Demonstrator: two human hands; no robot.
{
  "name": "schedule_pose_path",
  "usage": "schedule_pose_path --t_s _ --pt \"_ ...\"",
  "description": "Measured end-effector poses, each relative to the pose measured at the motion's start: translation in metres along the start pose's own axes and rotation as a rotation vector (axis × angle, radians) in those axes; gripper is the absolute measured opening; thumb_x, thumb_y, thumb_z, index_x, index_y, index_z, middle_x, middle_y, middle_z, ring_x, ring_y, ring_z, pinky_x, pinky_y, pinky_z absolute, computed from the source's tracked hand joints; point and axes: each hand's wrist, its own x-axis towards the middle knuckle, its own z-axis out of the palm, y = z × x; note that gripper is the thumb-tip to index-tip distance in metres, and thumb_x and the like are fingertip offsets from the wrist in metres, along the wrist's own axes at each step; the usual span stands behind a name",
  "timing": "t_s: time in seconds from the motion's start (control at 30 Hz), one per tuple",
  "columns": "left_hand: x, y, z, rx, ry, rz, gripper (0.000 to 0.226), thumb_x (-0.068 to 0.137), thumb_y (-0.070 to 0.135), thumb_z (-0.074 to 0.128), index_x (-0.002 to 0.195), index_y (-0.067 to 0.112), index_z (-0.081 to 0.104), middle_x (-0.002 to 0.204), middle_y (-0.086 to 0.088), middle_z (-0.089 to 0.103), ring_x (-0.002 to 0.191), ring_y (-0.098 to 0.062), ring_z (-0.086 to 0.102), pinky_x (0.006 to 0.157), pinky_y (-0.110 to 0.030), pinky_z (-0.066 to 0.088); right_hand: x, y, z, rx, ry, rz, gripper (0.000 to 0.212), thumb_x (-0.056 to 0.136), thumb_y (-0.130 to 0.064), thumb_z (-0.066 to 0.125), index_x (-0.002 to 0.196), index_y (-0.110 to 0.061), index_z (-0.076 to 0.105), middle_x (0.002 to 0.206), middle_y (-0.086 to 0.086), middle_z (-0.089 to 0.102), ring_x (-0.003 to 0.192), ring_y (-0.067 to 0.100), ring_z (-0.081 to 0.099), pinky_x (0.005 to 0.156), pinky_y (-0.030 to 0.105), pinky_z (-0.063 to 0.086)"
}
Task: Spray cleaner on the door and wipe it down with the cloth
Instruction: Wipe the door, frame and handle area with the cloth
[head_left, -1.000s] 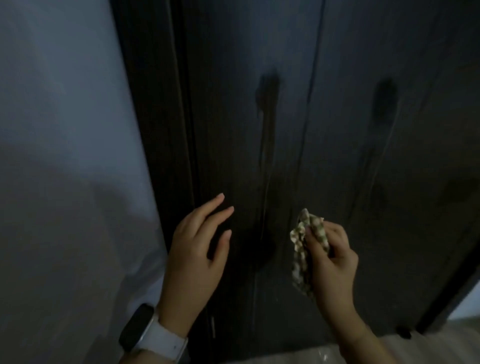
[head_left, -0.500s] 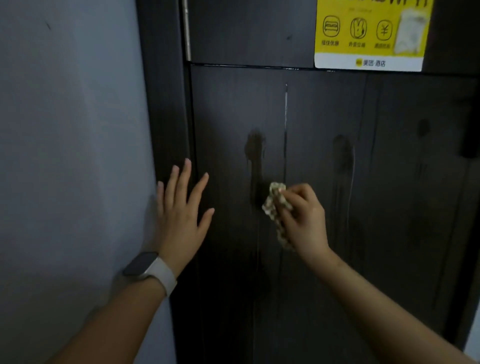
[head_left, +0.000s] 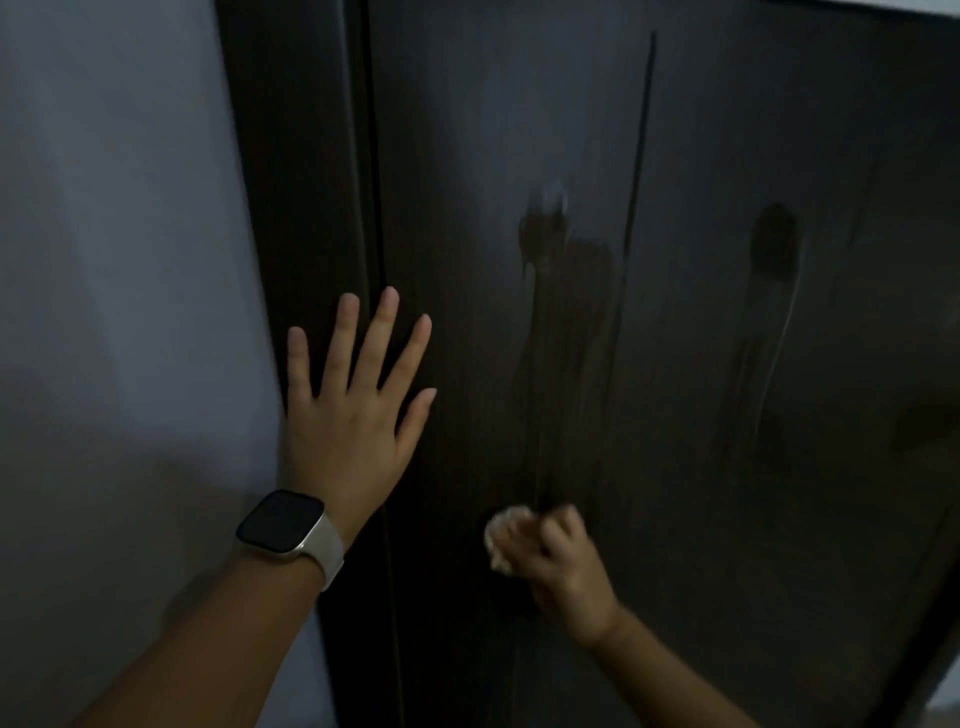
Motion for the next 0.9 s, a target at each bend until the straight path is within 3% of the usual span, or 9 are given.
schedule_pose_path --t_s 0.17,0.23,0.37,0.43,0.53,0.63,0.7,0.83,0.9 --pt "0.000 0.000 0.001 0.013 0.006 0.016 0.063 0.100 0.049 0.028 0.155 0.027 0.009 0.163 -0.007 -0.001 0.148 -0.029 -0.011 0.115 -0.057 -0.005 -0.018 -0.002 0.002 0.002 -0.108 -0.076 0.026 0.104 -0.027 0.041 0.123 -0.020 0.057 0.098 -0.004 0.043 0.077 0.016 0.040 0.058 0.028 0.037" --pt "-0.001 0.000 0.000 0.010 0.012 0.018 0.062 0.101 0.049 0.027 0.155 0.026 0.009 0.163 -0.007 -0.001 0.148 -0.030 -0.009 0.115 -0.057 -0.005 0.027 0.015 -0.020 -0.010 -0.007 -0.086 0.024 0.101 -0.020 0.046 0.119 -0.016 0.062 0.097 0.000 0.047 0.076 0.021 0.042 0.064 0.029 0.030" --pt "-0.002 0.000 0.000 -0.002 0.027 0.014 0.061 0.102 0.049 0.026 0.155 0.026 0.007 0.163 -0.006 -0.001 0.148 -0.030 -0.008 0.115 -0.057 -0.006 0.119 0.058 -0.062 -0.114 0.293 0.162 0.030 0.092 -0.005 0.051 0.117 -0.014 0.066 0.085 0.016 0.055 0.079 0.031 0.048 0.073 0.025 0.028" --pt "-0.001 0.001 0.001 -0.015 0.029 0.012 0.061 0.102 0.049 0.027 0.155 0.026 0.008 0.163 -0.006 0.000 0.148 -0.030 -0.006 0.115 -0.058 -0.005 0.121 0.057 -0.059 -0.129 0.332 0.228 0.033 0.092 -0.005 0.049 0.120 -0.015 0.063 0.089 0.016 0.053 0.084 0.029 0.044 0.077 0.023 0.028" --pt "-0.002 0.002 0.000 -0.015 0.026 0.013 0.060 0.102 0.049 0.026 0.155 0.027 0.007 0.163 -0.006 0.000 0.148 -0.031 -0.007 0.115 -0.058 -0.005 0.047 0.031 -0.024 -0.097 0.151 0.041 0.023 0.101 -0.020 0.044 0.121 -0.016 0.055 0.098 0.007 0.050 0.081 0.023 0.041 0.071 0.027 0.029" --pt "-0.002 0.001 -0.002 -0.018 0.017 0.016 0.061 0.102 0.049 0.025 0.155 0.027 0.005 0.163 -0.007 -0.001 0.148 -0.031 -0.008 0.114 -0.057 -0.008 -0.041 0.009 0.001 -0.030 -0.243 -0.009 0.044 0.102 -0.045 0.036 0.116 -0.015 0.065 0.105 -0.004 0.045 0.084 0.019 0.043 0.068 0.033 0.047" --pt "-0.001 0.001 -0.004 -0.023 0.008 0.019 0.061 0.102 0.049 0.025 0.155 0.027 0.005 0.163 -0.007 -0.001 0.148 -0.031 -0.008 0.114 -0.057 -0.008 -0.057 0.011 0.001 -0.052 -0.327 -0.128 0.031 0.100 -0.033 0.044 0.114 -0.017 0.066 0.102 -0.003 0.044 0.082 0.016 0.041 0.056 0.029 0.047" --pt "-0.002 0.001 -0.004 -0.032 0.010 0.016 0.062 0.101 0.048 0.028 0.155 0.026 0.007 0.163 -0.007 0.000 0.147 -0.031 -0.007 0.114 -0.057 -0.006 0.030 0.034 -0.032 -0.068 -0.071 -0.173 0.025 0.098 -0.020 0.050 0.115 -0.012 0.067 0.099 0.001 0.044 0.078 0.021 0.040 0.064 0.029 0.036" --pt "-0.002 0.001 -0.004 -0.032 0.016 0.016 0.062 0.101 0.048 0.028 0.155 0.026 0.006 0.163 -0.007 -0.001 0.147 -0.030 -0.008 0.114 -0.057 -0.007 0.085 0.050 -0.051 -0.140 0.126 -0.030 0.027 0.095 -0.010 0.052 0.121 -0.012 0.060 0.094 0.007 0.045 0.078 0.025 0.040 0.069 0.028 0.028"
